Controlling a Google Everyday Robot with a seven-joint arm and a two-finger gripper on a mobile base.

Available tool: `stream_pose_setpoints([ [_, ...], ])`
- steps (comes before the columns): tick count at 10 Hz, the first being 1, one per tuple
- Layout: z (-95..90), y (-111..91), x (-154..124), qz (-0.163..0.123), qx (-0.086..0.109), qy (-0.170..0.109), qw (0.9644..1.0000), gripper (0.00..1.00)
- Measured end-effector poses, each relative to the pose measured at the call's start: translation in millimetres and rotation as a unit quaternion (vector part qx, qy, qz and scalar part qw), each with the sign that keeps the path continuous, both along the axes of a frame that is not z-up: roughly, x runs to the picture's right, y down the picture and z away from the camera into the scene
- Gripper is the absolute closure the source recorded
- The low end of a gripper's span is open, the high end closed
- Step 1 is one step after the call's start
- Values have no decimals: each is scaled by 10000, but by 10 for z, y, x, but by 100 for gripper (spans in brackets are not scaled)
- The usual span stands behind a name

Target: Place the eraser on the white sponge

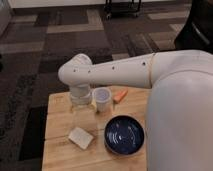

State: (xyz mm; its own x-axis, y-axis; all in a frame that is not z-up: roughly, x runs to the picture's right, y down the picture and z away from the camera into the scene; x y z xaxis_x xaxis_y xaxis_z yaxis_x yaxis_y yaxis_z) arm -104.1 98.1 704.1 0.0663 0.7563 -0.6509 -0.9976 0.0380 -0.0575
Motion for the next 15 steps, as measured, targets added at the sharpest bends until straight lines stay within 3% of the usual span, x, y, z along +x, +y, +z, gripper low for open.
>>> stream_pose_setpoints([
  [6, -1, 0, 1, 1, 1, 3, 10000, 35],
  [7, 2, -32, 82, 75, 46, 103, 9999, 35],
  [9, 17, -137, 362, 269, 158, 359, 9989, 35],
  [12, -15, -350, 962, 679, 360, 711, 9945, 35],
  [13, -42, -378, 1076, 767, 385, 740, 9936, 35],
  [15, -154, -360, 1661, 931, 319, 894, 9911, 35],
])
